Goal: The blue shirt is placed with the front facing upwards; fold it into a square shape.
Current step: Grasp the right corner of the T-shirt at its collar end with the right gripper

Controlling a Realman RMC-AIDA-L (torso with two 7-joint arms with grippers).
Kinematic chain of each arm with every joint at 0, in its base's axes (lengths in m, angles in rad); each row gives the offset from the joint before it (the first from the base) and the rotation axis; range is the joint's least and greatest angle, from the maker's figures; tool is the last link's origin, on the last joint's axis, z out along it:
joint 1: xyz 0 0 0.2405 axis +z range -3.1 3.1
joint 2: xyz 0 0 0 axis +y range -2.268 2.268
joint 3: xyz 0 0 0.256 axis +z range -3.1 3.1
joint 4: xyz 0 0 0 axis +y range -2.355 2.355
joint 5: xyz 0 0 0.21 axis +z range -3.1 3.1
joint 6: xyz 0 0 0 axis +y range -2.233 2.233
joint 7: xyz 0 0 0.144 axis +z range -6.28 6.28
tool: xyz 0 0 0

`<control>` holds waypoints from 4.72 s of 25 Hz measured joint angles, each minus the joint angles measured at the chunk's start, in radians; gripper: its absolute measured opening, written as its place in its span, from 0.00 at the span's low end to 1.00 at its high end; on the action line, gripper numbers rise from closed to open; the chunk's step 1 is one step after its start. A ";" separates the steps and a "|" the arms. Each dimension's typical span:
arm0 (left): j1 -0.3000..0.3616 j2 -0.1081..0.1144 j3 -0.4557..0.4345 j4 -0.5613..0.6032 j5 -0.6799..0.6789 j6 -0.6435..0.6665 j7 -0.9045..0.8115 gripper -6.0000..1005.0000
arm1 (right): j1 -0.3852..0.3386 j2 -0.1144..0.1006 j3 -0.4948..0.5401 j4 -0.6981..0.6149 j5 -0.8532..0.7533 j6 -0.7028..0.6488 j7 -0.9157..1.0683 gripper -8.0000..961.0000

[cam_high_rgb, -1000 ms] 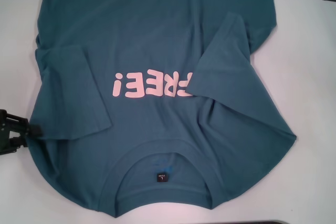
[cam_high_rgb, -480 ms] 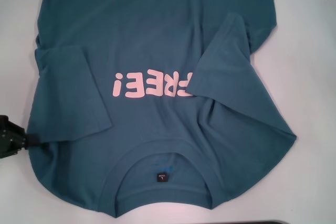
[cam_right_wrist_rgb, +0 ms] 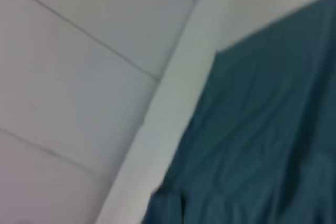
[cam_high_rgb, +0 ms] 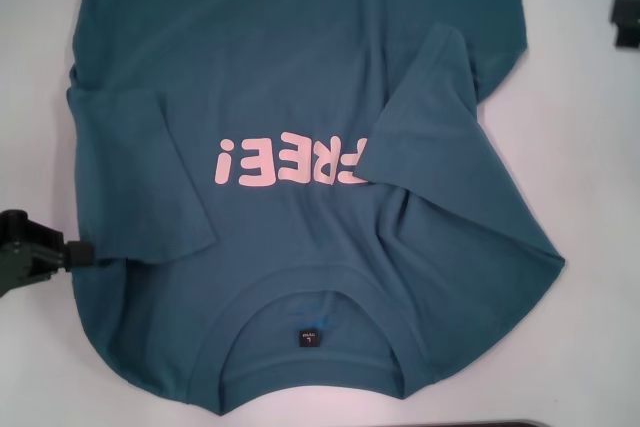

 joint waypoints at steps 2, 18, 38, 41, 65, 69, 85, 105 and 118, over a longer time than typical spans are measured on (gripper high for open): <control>-0.002 0.002 -0.002 0.000 0.000 -0.012 -0.006 0.00 | -0.003 -0.008 -0.001 0.000 -0.022 -0.020 0.012 0.95; -0.092 0.033 0.009 0.047 0.003 -0.089 -0.016 0.00 | -0.015 -0.033 -0.044 0.067 -0.295 -0.118 0.085 0.95; -0.121 0.049 0.011 0.062 0.005 -0.105 -0.019 0.00 | 0.022 0.050 -0.065 0.105 -0.424 0.017 0.032 0.95; -0.121 0.050 0.011 0.062 0.004 -0.106 -0.020 0.00 | 0.027 0.058 -0.068 0.105 -0.425 0.032 0.029 0.95; -0.122 0.050 0.002 0.062 -0.001 -0.110 -0.021 0.01 | 0.044 0.080 -0.108 0.130 -0.426 0.079 0.037 0.95; -0.122 0.050 0.005 0.062 -0.001 -0.110 -0.021 0.01 | 0.044 0.080 -0.124 0.132 -0.427 0.080 0.050 0.95; -0.122 0.050 0.009 0.062 -0.001 -0.116 -0.021 0.01 | 0.051 0.085 -0.140 0.132 -0.428 0.109 0.105 0.95; -0.115 0.048 0.011 0.062 -0.001 -0.115 -0.020 0.01 | 0.087 0.097 -0.139 0.155 -0.466 0.120 0.119 0.95; -0.114 0.046 0.011 0.062 -0.001 -0.111 -0.019 0.01 | 0.124 0.109 -0.132 0.165 -0.458 0.134 0.120 0.94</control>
